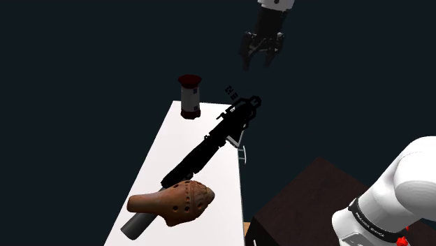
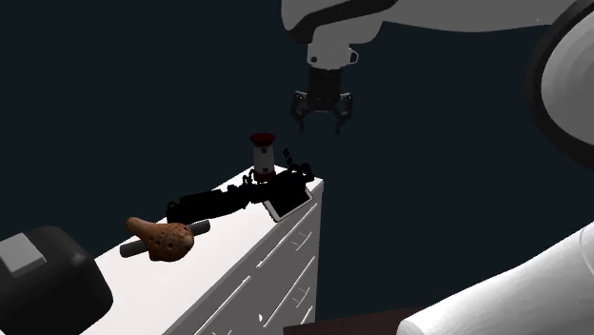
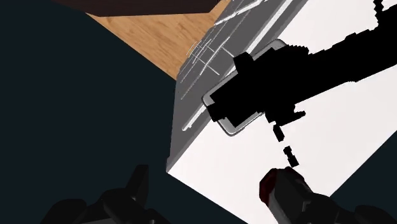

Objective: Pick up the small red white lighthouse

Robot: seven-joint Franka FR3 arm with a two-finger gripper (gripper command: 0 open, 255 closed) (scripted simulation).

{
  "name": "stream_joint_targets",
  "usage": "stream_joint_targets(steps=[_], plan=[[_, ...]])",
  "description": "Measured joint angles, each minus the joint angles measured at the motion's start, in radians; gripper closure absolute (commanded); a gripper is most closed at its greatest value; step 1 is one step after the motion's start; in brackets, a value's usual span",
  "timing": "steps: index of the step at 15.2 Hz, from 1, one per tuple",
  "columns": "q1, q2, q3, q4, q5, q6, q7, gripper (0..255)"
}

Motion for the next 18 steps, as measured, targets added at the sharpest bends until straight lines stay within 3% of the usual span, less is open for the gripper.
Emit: stream_joint_targets(steps=[8, 15, 18], plan=[[0.043, 0.302, 0.092, 0.278, -0.075, -0.016, 0.131, 0], [0.132, 0.610, 0.137, 0.633, -0.179, -0.110, 0.240, 0], [0.143, 0.645, 0.138, 0.645, -0.191, -0.094, 0.252, 0]])
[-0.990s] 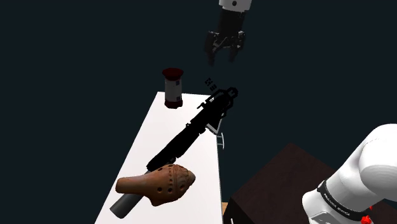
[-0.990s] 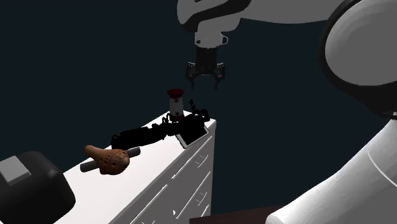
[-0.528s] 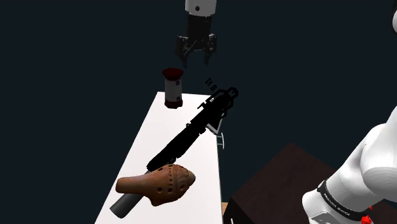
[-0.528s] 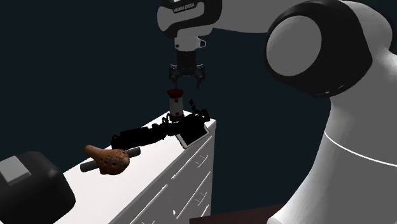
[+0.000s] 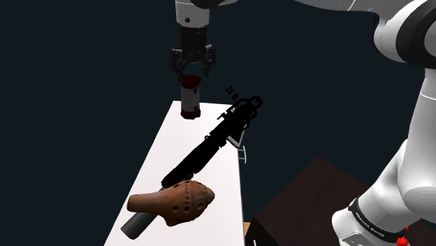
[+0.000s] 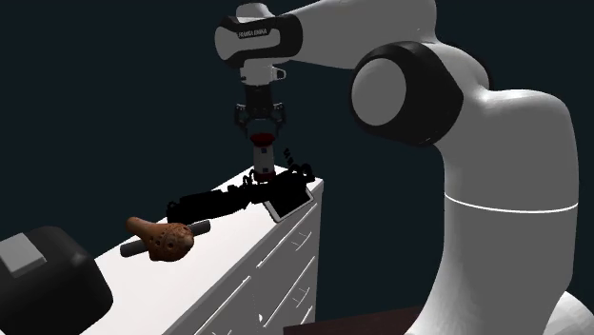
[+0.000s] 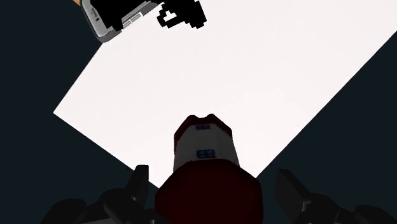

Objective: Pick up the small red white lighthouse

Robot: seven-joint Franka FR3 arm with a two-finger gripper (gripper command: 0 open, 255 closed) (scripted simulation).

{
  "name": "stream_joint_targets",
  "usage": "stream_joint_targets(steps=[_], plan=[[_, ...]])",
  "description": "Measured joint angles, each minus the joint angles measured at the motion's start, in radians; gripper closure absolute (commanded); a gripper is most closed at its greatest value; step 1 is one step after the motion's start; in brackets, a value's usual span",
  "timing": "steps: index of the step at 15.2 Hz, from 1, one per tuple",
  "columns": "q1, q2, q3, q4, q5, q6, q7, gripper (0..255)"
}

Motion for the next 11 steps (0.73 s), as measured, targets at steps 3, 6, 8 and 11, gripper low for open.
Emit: stream_joint_targets(steps=[3, 6, 8, 11], plan=[[-0.002, -0.001, -0.001, -0.044, 0.000, 0.043, 0.002, 0], [-0.005, -0.004, -0.001, -0.078, 0.000, 0.074, 0.003, 255], [-0.006, -0.005, -0.002, -0.082, 0.000, 0.078, 0.003, 255], [-0.006, -0.005, -0.001, -0.083, 0.000, 0.079, 0.002, 255]])
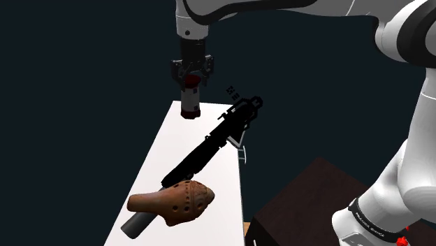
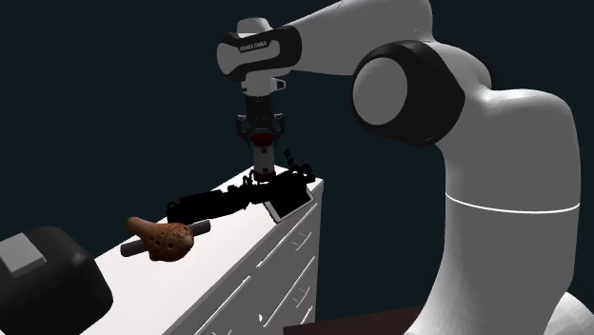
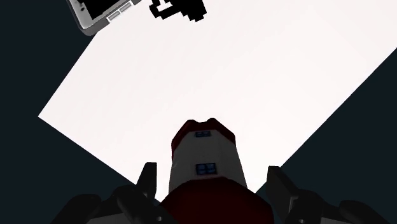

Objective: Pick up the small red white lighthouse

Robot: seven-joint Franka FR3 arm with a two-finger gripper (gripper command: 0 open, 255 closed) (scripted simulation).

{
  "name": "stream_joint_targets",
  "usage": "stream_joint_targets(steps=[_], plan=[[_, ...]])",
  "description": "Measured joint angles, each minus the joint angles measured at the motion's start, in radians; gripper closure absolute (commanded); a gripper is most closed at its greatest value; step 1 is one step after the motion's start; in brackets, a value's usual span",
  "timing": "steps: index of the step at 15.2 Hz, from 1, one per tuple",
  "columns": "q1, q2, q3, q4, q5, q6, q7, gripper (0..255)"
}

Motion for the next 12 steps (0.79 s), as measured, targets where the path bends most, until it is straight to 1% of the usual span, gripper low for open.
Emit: stream_joint_targets(steps=[5, 10, 12], plan=[[0.000, -0.001, 0.000, -0.002, 0.000, 0.000, 0.000, 255], [0.004, 0.004, 0.001, 0.055, 0.000, -0.053, -0.001, 255], [0.008, 0.015, 0.001, 0.100, -0.003, -0.086, -0.002, 255]])
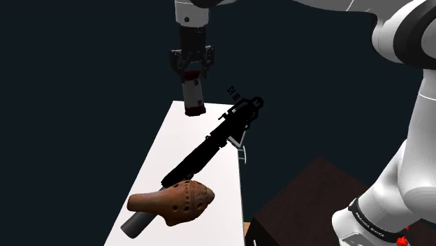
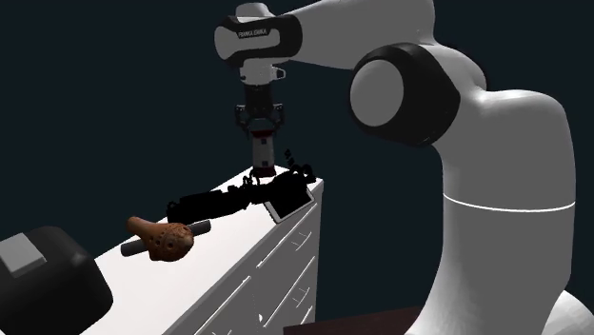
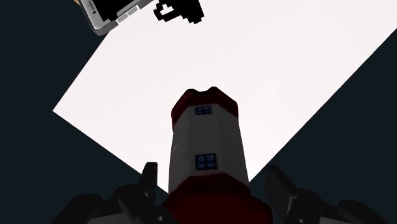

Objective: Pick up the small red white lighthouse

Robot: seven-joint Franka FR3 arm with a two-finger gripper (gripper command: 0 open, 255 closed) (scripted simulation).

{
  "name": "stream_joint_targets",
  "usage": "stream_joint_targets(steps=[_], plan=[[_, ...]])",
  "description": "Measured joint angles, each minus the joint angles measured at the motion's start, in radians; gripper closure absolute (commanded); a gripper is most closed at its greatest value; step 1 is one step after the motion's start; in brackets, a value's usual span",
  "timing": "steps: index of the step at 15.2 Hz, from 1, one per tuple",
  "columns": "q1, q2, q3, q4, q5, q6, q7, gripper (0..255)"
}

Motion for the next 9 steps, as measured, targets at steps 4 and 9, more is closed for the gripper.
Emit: stream_joint_targets(steps=[4, 9], plan=[[0.008, 0.015, 0.001, 0.078, -0.004, -0.063, -0.001, 255], [0.021, 0.045, 0.001, 0.186, -0.013, -0.142, -0.002, 255]])
